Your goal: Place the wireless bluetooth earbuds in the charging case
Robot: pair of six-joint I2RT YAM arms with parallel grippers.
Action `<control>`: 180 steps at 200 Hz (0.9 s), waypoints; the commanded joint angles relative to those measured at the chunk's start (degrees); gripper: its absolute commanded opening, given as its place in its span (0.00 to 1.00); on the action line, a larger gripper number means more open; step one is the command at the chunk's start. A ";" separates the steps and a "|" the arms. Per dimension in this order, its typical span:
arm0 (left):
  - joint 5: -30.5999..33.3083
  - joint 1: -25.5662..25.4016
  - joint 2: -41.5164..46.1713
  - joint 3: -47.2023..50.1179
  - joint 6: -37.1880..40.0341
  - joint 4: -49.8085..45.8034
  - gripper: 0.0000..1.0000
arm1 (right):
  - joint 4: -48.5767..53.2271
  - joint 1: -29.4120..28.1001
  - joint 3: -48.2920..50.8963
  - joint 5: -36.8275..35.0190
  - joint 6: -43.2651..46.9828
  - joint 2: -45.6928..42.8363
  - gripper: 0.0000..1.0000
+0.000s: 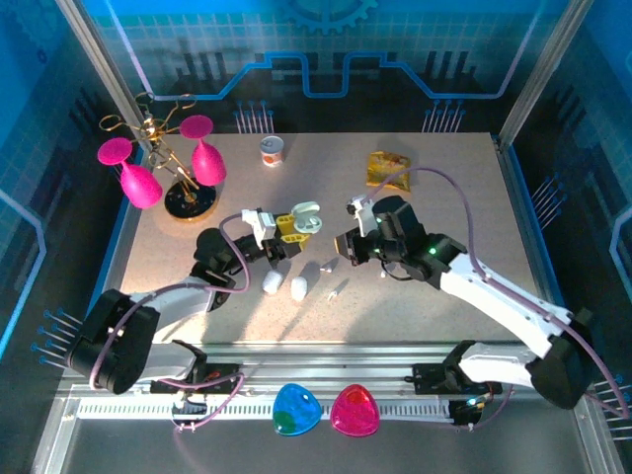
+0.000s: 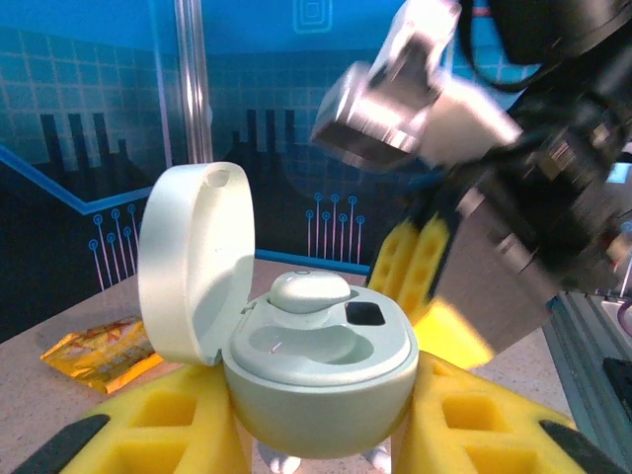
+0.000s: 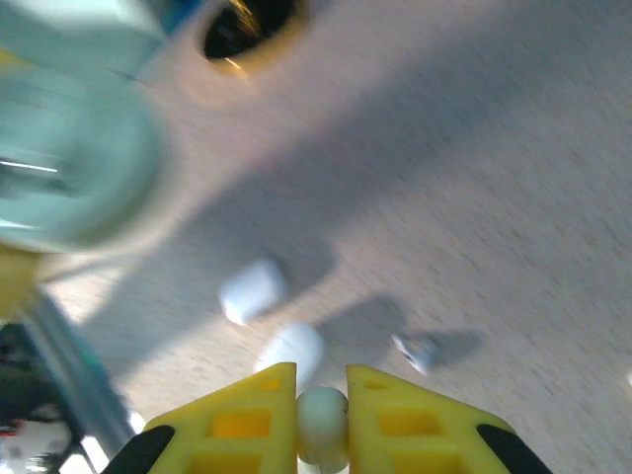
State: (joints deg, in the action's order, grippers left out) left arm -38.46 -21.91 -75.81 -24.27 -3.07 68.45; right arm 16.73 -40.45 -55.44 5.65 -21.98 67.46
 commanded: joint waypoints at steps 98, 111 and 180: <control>-0.66 -1.98 -0.74 0.51 3.88 1.23 0.19 | -17.09 -4.79 -7.37 9.08 0.50 4.79 0.10; -0.57 -1.99 -0.58 0.69 4.04 1.25 0.19 | -17.10 -4.88 -7.68 9.02 0.29 5.76 0.10; -0.65 -2.08 0.04 0.41 3.75 1.80 0.19 | -16.82 -4.87 -6.87 7.49 -1.59 8.52 0.10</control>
State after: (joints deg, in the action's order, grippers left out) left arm -38.30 -23.53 -77.10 -24.16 -0.01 69.06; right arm 1.10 -44.64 -61.36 13.89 -22.55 75.05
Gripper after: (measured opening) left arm 0.333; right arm 0.105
